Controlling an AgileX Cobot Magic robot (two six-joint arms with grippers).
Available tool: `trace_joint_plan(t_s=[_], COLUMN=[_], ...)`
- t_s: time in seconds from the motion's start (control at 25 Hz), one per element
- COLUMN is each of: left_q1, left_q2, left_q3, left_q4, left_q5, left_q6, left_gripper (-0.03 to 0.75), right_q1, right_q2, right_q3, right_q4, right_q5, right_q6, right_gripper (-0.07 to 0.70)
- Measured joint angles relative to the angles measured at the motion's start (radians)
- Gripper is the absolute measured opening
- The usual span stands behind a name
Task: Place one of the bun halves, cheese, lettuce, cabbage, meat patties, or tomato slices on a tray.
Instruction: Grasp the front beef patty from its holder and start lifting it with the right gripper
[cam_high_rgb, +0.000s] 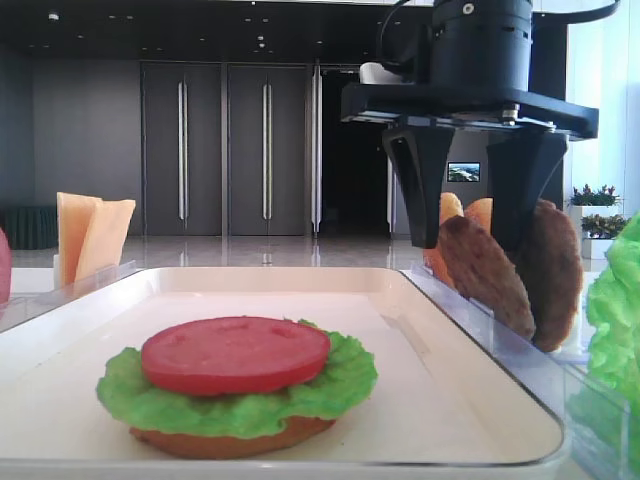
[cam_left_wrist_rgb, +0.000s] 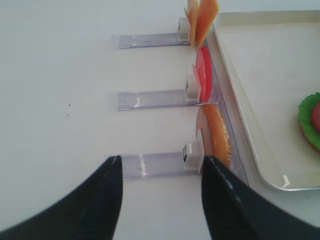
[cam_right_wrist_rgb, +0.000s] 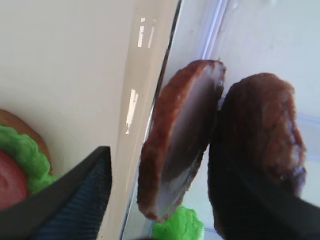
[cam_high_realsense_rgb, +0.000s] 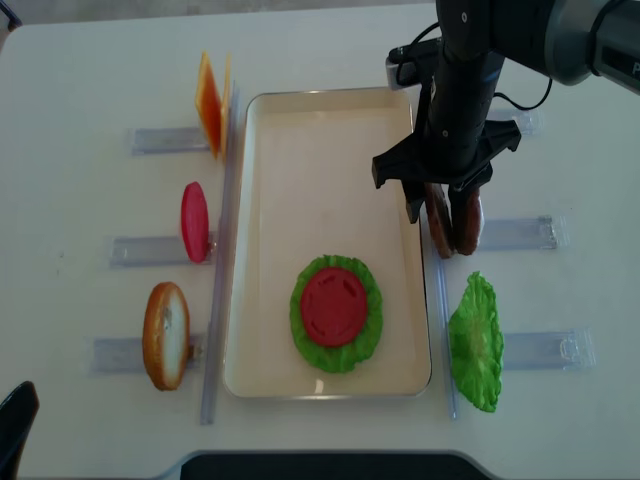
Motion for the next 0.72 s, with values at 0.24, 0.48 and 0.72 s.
trace_joint_plan(t_s=[0.24, 0.48, 0.72], left_q1=[0.000, 0.000, 0.000], left_q2=[0.000, 0.000, 0.000], left_q3=[0.000, 0.000, 0.000], left_q4=[0.000, 0.000, 0.000], left_q5=[0.000, 0.000, 0.000], left_q6=[0.000, 0.000, 0.000], left_gripper=[0.391, 0.391, 0.391], right_q1=[0.000, 0.000, 0.000], right_q2=[0.012, 0.021, 0.021], right_q3=[0.000, 0.000, 0.000], right_q4=[-0.023, -0.025, -0.027], right_q5=[-0.011, -0.012, -0.011], right_q6=[-0.001, -0.002, -0.004], right_gripper=[0.389, 0.369, 0.234])
